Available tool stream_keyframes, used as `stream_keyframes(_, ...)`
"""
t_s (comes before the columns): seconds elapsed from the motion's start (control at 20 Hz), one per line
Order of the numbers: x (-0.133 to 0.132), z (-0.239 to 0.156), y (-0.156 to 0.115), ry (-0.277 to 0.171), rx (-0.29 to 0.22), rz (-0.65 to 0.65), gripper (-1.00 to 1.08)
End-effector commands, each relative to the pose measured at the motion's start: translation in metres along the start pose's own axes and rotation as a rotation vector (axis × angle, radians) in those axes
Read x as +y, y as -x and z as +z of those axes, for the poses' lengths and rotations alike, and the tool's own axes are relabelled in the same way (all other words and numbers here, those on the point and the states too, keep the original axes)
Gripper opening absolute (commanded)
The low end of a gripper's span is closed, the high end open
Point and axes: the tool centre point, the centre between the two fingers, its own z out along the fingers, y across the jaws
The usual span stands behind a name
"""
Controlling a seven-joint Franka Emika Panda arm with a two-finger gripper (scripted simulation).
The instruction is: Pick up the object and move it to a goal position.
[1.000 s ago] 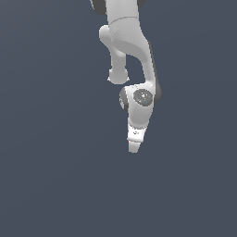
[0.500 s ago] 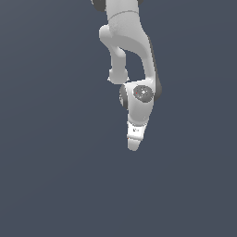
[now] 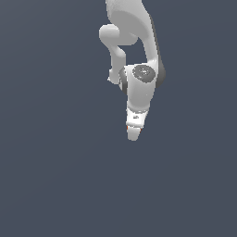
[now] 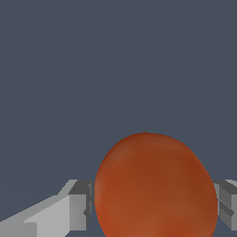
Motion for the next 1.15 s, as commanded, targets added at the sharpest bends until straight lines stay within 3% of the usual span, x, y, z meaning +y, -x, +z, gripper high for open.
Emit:
stream_keyframes(0.0, -0.004, -0.026, 0.003, 0.003, 0.000, 0.000, -1.00)
stream_keyframes(0.6, -0.022, -0.131, 0.018, 0.001, 0.003, -0.001, -1.00)
stream_keyframes(1.1, -0.026, -0.162, 0.022, 0.001, 0.003, 0.000, -1.00)
